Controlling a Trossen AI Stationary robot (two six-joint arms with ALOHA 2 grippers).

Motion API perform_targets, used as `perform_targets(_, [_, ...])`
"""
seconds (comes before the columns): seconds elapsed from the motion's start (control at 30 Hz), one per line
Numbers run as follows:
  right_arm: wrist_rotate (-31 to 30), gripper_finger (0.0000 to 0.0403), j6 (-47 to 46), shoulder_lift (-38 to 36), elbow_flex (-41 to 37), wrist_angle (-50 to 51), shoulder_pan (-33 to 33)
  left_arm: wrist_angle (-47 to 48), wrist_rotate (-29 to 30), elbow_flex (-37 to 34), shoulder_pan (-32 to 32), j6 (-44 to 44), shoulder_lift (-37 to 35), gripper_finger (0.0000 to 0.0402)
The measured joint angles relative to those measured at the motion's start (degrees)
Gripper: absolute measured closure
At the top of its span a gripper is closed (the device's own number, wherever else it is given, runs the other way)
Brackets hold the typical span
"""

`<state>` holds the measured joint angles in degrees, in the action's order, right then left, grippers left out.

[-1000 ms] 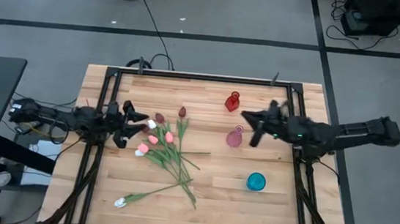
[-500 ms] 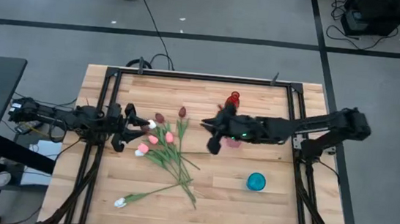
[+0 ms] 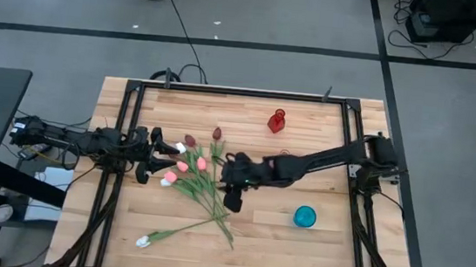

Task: Sort flowers into vase by color
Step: Put the center white tulip into the pink vase

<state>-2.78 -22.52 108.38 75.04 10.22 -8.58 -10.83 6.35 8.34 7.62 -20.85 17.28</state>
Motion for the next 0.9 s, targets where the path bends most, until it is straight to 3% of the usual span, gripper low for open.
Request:
perform_targets(0.17, [-0.6,0.0275,0.5,5.2,0.0,3.3,-0.2,0.0,0.0,0.0,0.0,2.7,0.0,0.0190])
perform_targets(0.43, [-10.0,0.0280,11.2,8.9,0.0,3.9,0.2,0.1,0.0,0.0,0.0,5.2,0.0,0.0190])
perform_targets(0.63, [-10.2,0.0280,13.3,8.8,0.0,5.3,1.2,0.8,-0.5,0.0,0.0,5.2,0.0,0.0190])
perform_targets(0.9, [-6.2,0.0290,13.5,8.8,0.0,6.8,1.6,0.7,-0.6,0.0,0.0,5.2,0.0,0.0190])
